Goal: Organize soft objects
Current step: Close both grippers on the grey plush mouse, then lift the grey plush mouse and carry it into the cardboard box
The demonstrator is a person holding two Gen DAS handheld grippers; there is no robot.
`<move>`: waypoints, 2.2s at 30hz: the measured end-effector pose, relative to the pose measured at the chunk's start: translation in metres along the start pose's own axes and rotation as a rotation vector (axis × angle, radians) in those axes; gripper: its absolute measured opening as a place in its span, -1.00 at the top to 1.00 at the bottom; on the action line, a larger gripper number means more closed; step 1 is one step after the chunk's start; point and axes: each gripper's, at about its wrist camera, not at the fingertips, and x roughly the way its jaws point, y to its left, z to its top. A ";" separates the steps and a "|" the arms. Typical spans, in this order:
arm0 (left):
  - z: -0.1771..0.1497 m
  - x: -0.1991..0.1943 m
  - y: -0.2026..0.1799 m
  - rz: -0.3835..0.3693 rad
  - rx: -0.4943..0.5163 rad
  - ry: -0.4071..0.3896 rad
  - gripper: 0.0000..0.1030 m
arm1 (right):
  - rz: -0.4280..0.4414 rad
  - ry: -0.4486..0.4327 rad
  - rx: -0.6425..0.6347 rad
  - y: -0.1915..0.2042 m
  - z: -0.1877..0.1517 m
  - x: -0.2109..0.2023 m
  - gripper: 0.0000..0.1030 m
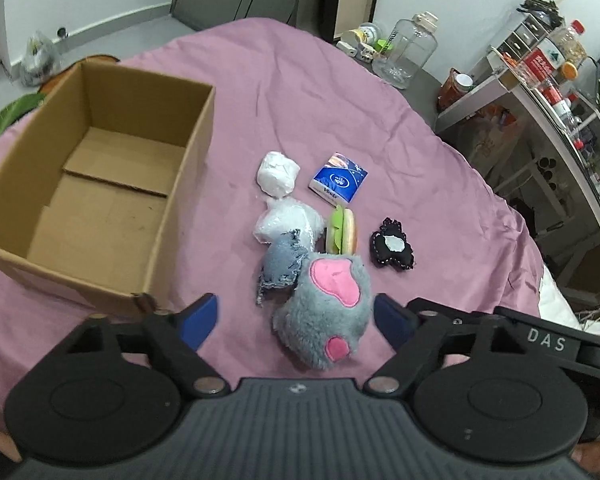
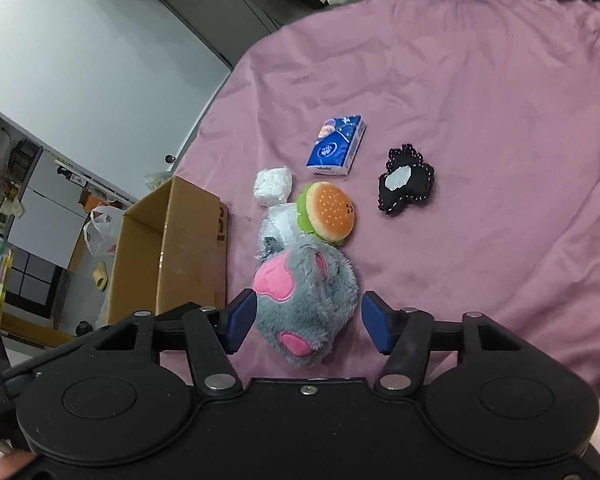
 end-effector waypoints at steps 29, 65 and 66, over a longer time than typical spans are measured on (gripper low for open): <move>0.007 0.048 0.014 -0.148 -0.242 0.062 0.43 | 0.120 0.066 0.199 -0.018 0.013 0.036 0.75; 0.039 -0.098 0.045 -0.172 -0.142 -0.123 0.43 | 0.229 -0.078 0.048 0.118 -0.006 -0.030 0.68; 0.041 -0.101 0.048 -0.171 -0.141 -0.126 0.43 | 0.232 -0.079 0.044 0.122 -0.006 -0.030 0.68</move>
